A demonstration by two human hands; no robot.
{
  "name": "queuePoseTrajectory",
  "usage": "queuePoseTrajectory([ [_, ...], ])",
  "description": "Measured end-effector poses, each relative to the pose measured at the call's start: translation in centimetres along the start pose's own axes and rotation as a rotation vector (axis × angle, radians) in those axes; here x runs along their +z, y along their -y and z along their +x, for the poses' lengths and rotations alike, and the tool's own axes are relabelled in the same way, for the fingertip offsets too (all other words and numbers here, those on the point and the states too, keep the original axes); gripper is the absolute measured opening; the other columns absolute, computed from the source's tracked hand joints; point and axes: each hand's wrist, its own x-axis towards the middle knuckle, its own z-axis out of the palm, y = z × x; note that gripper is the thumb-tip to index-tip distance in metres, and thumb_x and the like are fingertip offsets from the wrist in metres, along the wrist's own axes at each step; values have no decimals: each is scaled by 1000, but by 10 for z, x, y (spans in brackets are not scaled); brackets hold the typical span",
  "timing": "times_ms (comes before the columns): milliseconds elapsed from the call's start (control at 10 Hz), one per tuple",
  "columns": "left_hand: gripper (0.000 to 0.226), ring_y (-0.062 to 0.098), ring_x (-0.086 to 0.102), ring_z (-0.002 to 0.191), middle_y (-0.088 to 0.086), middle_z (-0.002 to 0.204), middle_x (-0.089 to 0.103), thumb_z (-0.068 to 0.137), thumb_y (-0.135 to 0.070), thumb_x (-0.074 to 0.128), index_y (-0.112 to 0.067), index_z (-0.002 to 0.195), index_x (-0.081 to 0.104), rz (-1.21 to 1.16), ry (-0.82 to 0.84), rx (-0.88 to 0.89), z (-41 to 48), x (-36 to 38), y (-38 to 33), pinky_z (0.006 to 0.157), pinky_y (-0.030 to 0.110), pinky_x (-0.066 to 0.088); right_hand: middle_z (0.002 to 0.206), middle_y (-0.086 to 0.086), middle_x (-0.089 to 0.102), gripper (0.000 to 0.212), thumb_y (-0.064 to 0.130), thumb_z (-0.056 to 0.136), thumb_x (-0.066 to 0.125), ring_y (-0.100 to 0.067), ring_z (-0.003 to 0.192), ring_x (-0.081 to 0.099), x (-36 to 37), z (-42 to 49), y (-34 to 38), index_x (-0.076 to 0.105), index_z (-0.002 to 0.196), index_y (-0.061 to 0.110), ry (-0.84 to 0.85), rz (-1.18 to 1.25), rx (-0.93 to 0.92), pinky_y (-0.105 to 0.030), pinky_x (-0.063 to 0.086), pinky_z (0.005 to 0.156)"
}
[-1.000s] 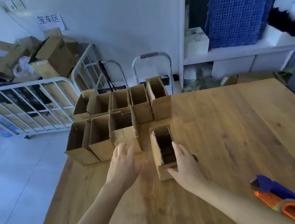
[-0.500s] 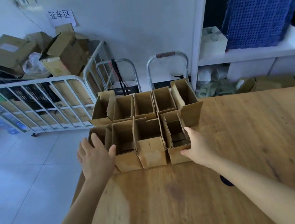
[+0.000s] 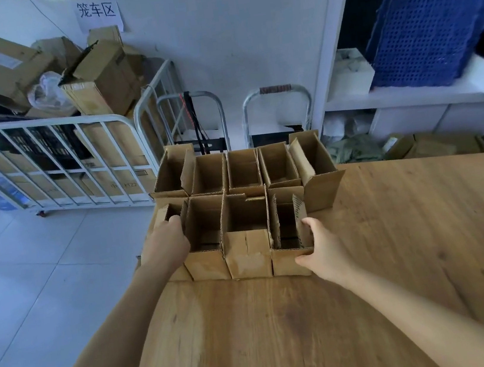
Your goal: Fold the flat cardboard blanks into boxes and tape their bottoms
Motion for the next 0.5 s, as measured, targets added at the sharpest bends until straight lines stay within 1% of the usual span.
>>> queuePoseTrajectory([
  [100, 14, 16, 48, 65, 4, 75, 51, 92, -4, 44, -14, 83, 49, 15, -32, 3, -2, -1, 1, 54, 25, 35, 142, -3, 46, 83, 17, 79, 76, -22, 127, 47, 1, 2, -1, 27, 147, 18, -2, -18, 2, -31, 44, 102],
  [200, 15, 14, 45, 63, 3, 73, 47, 92, -5, 47, -13, 79, 48, 0, -123, 23, -5, -3, -1, 55, 24, 33, 143, -4, 45, 84, 16, 79, 75, -22, 129, 46, -3, 1, 2, 26, 148, 16, 1, -16, -3, -31, 43, 103],
  [300, 9, 13, 47, 68, 1, 77, 50, 89, -9, 54, -14, 83, 52, -2, -204, 89, -10, 0, -7, 60, 26, 43, 148, -4, 39, 85, 16, 81, 75, -22, 135, 39, -4, 0, 2, 24, 149, 15, -3, -36, -13, -32, 37, 107],
  [400, 17, 13, 53, 84, 1, 92, 58, 89, -17, 59, -13, 104, 60, 16, -203, 161, -19, 2, -17, 70, 27, 52, 153, -2, 33, 86, 17, 82, 74, -21, 139, 33, -10, -8, 5, 21, 150, 16, -1, -37, -15, -32, 34, 109],
  [500, 30, 15, 55, 100, 1, 107, 62, 90, -29, 60, -14, 116, 60, 36, -209, 216, -32, 3, -30, 82, 28, 50, 156, -3, 26, 86, 17, 84, 71, -22, 142, 28, -18, -18, 6, 17, 151, 15, -1, -70, -5, -32, 33, 110],
])
